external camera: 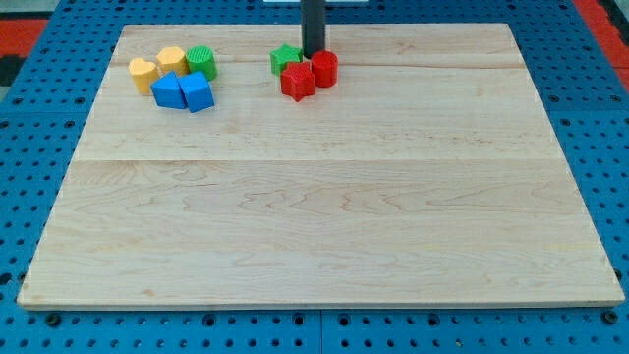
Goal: Push the red circle towards the bottom right
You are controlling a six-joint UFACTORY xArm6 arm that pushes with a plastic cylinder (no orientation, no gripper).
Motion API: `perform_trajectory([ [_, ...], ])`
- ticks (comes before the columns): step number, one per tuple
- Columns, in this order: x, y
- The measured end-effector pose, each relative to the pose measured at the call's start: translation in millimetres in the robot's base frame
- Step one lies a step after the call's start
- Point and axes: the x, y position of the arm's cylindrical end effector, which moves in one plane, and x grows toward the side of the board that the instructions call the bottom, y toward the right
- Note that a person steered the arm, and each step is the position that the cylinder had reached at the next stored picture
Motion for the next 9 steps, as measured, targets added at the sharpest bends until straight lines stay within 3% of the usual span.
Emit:
perform_trajectory([
  [1, 37.6, -5.2],
  [2, 85.3, 25.1],
  [4, 76.6, 61.6],
  [5, 92.7, 87.5],
  [7, 201.8, 106.2],
  [9, 260.8, 117.3],
])
